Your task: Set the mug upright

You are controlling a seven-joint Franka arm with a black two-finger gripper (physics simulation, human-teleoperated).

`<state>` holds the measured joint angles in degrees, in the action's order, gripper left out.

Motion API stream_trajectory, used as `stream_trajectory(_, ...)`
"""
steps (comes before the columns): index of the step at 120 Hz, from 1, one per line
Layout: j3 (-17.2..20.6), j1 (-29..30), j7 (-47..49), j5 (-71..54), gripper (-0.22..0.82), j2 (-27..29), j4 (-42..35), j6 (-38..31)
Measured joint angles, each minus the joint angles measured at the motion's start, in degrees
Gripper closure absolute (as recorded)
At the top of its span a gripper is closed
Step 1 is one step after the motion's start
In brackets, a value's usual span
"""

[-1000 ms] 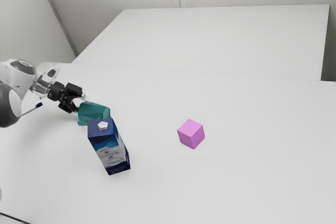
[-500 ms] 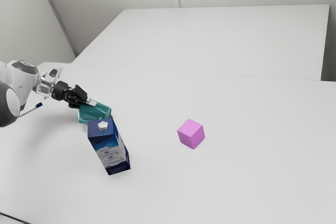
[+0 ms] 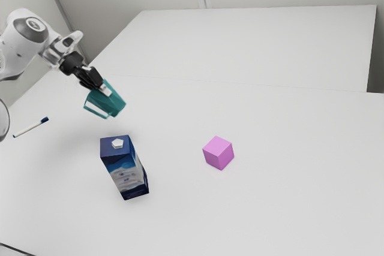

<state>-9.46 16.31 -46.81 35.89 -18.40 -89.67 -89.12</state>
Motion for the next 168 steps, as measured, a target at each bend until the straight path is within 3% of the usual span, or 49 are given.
stream_trajectory(8,0.77,-2.95,1.78,-6.46,0.77,1.08,0.19,-1.4)
stream_trajectory(29,9.44,-4.85,7.68,-22.66,0.77,2.69,-0.22,-6.69)
stream_trajectory(39,11.28,-5.52,10.51,-27.74,0.77,2.78,-1.21,-9.75)
stream_trajectory(88,12.92,-7.86,20.26,-35.0,0.77,5.64,-19.83,-35.8)
stream_trajectory(135,12.97,-8.48,25.45,-35.69,0.77,1.9,-22.24,-43.2)
stream_trajectory(142,12.97,-8.55,25.87,-35.53,0.71,1.74,-22.24,-43.49)
stream_trajectory(158,13.01,-8.49,26.51,-34.64,0.42,2.09,-22.28,-43.82)
stream_trajectory(168,13.01,-8.68,26.86,-34.4,0.28,3.24,-22.27,-43.4)
